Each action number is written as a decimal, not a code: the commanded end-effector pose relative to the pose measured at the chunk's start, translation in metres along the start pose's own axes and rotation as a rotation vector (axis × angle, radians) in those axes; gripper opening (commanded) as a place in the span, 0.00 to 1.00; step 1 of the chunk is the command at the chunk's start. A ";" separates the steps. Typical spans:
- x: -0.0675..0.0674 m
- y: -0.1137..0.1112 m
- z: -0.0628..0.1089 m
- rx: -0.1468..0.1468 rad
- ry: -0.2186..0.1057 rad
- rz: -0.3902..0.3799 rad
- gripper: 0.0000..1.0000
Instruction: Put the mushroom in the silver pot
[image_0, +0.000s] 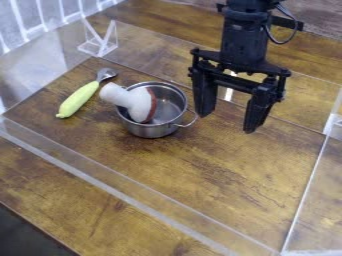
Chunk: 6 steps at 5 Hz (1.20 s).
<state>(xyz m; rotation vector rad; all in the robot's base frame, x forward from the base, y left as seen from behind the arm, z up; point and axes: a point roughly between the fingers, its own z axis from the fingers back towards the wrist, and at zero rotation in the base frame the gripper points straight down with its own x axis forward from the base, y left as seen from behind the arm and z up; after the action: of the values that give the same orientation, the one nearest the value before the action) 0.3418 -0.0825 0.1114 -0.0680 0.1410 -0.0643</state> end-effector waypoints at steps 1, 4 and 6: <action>0.001 0.004 0.025 -0.018 -0.109 0.029 1.00; 0.011 -0.007 0.022 -0.015 -0.143 0.034 1.00; 0.012 -0.031 0.035 -0.004 -0.157 -0.081 1.00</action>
<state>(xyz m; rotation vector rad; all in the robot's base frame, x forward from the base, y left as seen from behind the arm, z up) 0.3538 -0.1072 0.1243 -0.0737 0.0486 -0.1219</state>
